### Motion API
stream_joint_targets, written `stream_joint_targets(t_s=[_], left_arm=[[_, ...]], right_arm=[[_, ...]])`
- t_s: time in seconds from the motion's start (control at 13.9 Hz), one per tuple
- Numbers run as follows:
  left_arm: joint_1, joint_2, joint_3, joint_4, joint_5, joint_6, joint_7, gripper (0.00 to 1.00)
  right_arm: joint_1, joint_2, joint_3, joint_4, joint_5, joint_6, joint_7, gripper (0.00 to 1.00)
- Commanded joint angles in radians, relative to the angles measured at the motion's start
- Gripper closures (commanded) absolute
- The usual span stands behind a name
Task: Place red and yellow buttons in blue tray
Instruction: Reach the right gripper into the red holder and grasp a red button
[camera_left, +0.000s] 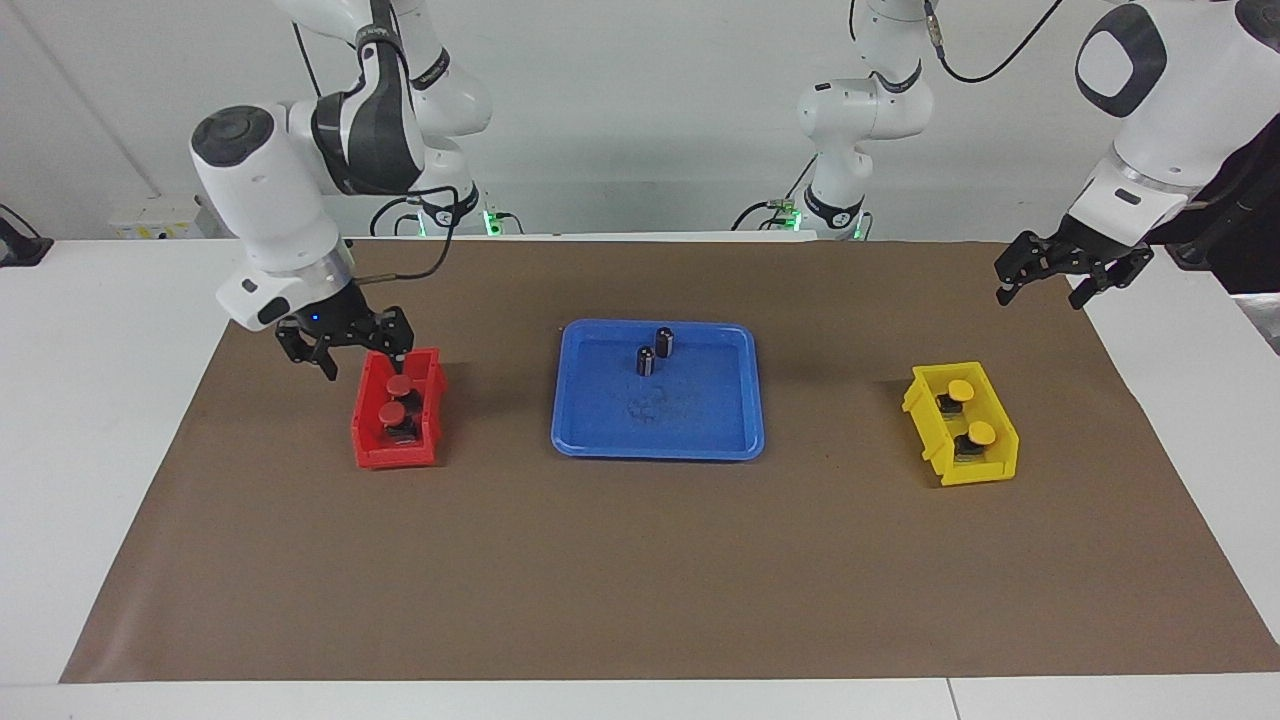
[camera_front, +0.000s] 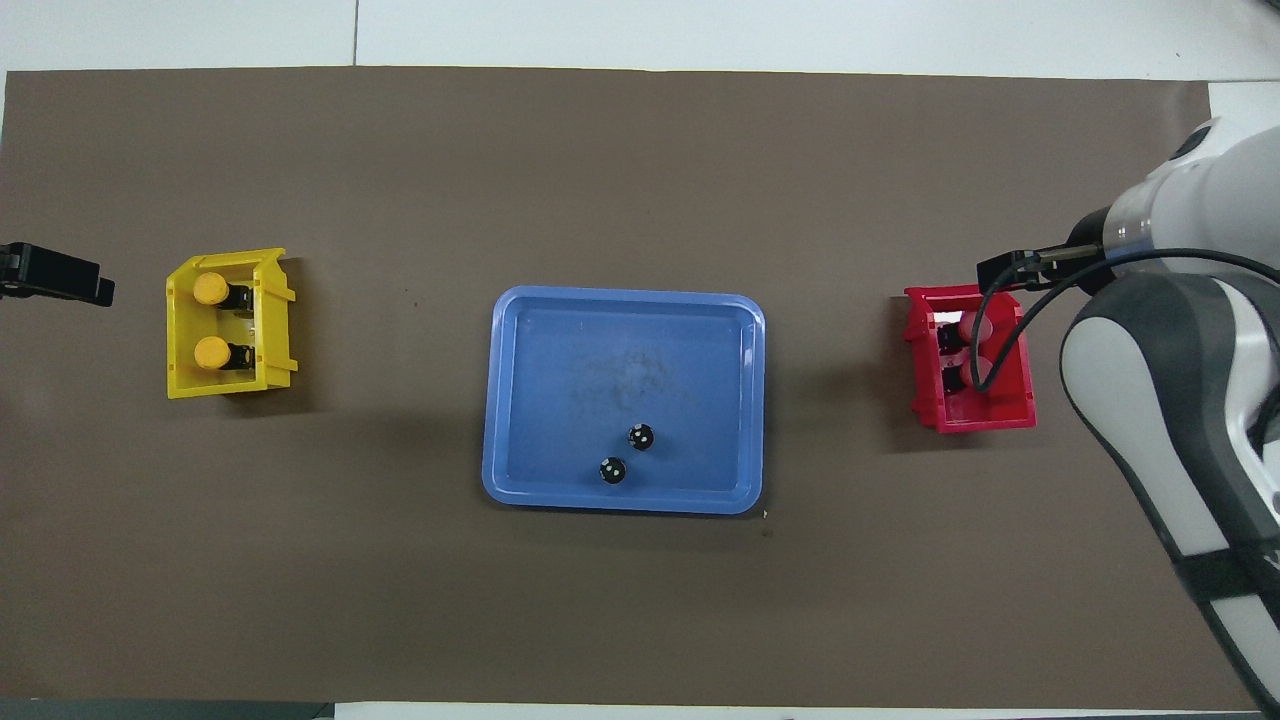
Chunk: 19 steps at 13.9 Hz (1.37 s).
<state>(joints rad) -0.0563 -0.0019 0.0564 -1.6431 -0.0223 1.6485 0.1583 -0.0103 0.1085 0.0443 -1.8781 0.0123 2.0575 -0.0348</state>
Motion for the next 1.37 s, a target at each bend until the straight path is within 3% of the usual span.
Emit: stream_joint_targets(t_s=[0.0,0.22,0.72,1.01,1.3], left_arm=[[-0.002,-0.012,0.003,-0.011,0.019,-0.013,-0.005,0.00],[-0.002,-0.012,0.003,-0.011,0.019,-0.013,-0.005,0.00],[-0.002,-0.012,0.003,-0.011,0.019,-0.013,-0.005,0.00],[-0.002,-0.012,0.003,-0.011,0.019,-0.013,-0.005,0.00],[-0.002,-0.012,0.002,-0.011,0.019,-0.013,-0.005,0.00]], right_arm=[[-0.008,0.022,0.006,-0.045,0.017,0.084,0.004,0.25],[-0.019,0.020,0.006,-0.159,0.017,0.182,0.001,0.30],[-0.017,0.030,0.006,-0.237,0.015,0.257,-0.005,0.33],[-0.027,0.013,0.005,-0.295,0.017,0.309,-0.028,0.40],[-0.028,0.008,0.005,-0.296,0.015,0.299,-0.045,0.68]])
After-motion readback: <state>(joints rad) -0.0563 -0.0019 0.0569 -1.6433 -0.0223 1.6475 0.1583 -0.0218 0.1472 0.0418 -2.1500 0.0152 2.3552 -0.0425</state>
